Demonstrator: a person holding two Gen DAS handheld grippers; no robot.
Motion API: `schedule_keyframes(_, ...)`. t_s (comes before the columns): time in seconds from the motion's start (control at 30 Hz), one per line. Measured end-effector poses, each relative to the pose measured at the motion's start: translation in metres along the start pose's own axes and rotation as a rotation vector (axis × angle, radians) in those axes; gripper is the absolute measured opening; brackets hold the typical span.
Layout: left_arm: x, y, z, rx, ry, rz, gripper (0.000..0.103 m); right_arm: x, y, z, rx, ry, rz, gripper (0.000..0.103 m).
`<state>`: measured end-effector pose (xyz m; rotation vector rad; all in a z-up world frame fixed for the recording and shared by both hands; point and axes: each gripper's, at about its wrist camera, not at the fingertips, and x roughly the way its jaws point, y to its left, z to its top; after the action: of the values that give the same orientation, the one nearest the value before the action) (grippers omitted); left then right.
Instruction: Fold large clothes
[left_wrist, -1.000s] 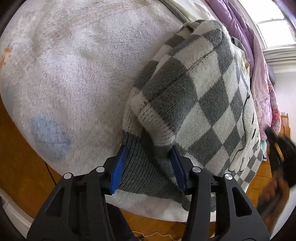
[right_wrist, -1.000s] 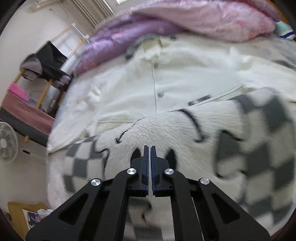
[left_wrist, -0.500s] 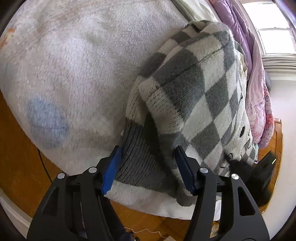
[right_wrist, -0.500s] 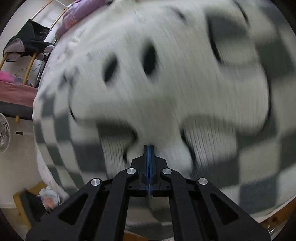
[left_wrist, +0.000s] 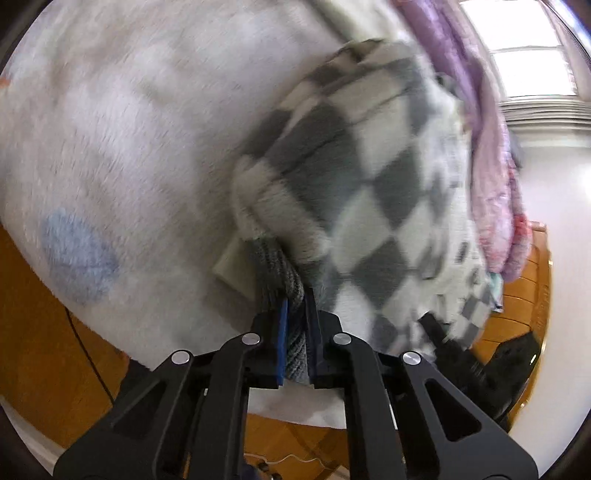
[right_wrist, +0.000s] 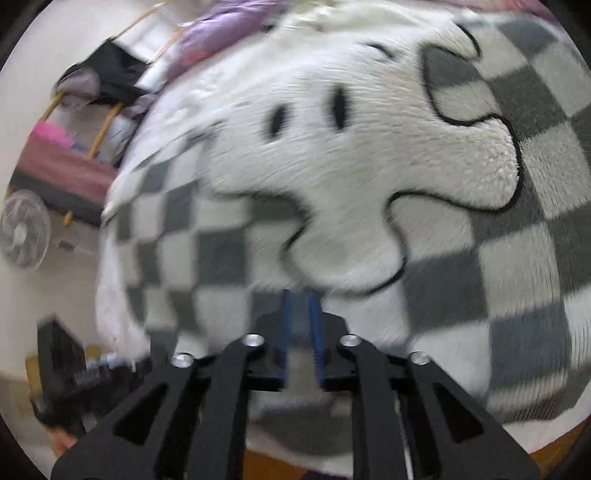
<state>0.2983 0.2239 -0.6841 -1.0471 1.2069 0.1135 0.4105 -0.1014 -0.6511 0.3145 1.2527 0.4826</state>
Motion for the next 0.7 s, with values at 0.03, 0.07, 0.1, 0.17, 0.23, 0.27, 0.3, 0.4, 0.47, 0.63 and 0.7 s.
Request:
schedule_keyframes(0.03, -0.005, -0.005, 0.001, 0.006, -0.007, -0.018, 0.007, -0.008, 0.014, -0.01, -0.054, -0.016, 0.022, 0.039)
schedule_keyframes(0.07, -0.012, -0.01, 0.002, 0.011, -0.014, -0.039, 0.007, -0.012, 0.023, -0.015, -0.094, -0.021, 0.038, 0.045)
schedule_keyframes(0.1, -0.018, -0.016, 0.004, 0.011, -0.016, -0.061, 0.007, -0.017, 0.036, -0.021, -0.146, -0.027, 0.066, 0.053)
schedule_keyframes(0.17, -0.027, -0.026, 0.007, 0.026, -0.02, -0.09, 0.007, -0.027, 0.052, -0.034, -0.196, -0.033, 0.148, 0.06)
schedule_keyframes(0.23, -0.035, -0.038, 0.009, 0.054, -0.022, -0.11, 0.007, -0.027, 0.067, -0.038, -0.235, -0.021, 0.217, 0.066)
schedule_keyframes(0.27, -0.039, -0.044, 0.01, 0.064, -0.025, -0.12, 0.007, -0.026, 0.078, -0.04, -0.29, -0.03, 0.216, 0.068)
schedule_keyframes(0.3, -0.04, -0.047, 0.009, 0.068, -0.026, -0.132, 0.007, -0.022, 0.089, -0.041, -0.342, -0.031, 0.215, 0.069)
schedule_keyframes(0.4, -0.049, -0.056, 0.006, 0.09, -0.029, -0.149, 0.007, -0.011, 0.108, -0.041, -0.447, -0.058, 0.168, 0.07)
schedule_keyframes(0.47, -0.052, -0.061, 0.005, 0.112, -0.034, -0.144, 0.007, -0.002, 0.119, -0.039, -0.508, -0.099, 0.089, 0.075)
schedule_keyframes(0.63, -0.053, -0.061, 0.005, 0.107, -0.014, -0.158, 0.007, 0.027, 0.129, -0.041, -0.602, -0.115, 0.039, 0.077)
schedule_keyframes(0.7, -0.052, -0.061, 0.007, 0.122, -0.007, -0.153, 0.007, 0.031, 0.136, -0.041, -0.62, -0.12, 0.056, 0.074)
